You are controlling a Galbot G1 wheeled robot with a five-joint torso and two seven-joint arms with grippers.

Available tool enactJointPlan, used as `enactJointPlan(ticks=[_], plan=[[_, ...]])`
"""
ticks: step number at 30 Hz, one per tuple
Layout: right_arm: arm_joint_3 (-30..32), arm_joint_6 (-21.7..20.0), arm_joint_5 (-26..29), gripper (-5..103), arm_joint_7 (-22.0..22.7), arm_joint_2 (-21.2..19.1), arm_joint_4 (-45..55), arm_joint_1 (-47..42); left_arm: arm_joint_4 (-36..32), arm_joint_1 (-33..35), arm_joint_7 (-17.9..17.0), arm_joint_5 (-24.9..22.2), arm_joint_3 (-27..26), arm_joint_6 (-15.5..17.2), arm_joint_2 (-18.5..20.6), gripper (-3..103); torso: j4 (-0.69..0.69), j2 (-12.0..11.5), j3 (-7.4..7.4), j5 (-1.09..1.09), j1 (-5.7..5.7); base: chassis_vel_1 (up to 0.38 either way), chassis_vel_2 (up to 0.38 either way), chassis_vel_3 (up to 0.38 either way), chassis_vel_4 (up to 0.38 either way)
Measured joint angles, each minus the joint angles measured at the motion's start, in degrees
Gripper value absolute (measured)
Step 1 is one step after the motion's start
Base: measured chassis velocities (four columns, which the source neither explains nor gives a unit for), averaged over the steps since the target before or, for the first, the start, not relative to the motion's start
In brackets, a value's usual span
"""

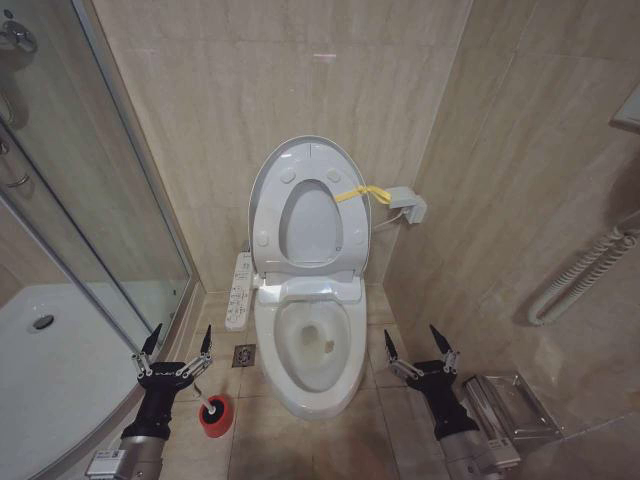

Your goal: Open the toilet lid, clean the toilet bowl with a toilet brush, close the toilet lid, and flush.

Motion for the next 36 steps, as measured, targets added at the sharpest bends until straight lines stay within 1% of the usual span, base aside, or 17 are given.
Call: enactJointPlan(ticks=[36], plan=[[0.0,0.0,0.0,100,0.0,0.0,0.0,0.0,0.0,0.0,0.0,0.0,0.0,0.0,0.0,99,0.0,0.0,0.0,0.0,0.0,0.0,0.0,0.0,0.0]])
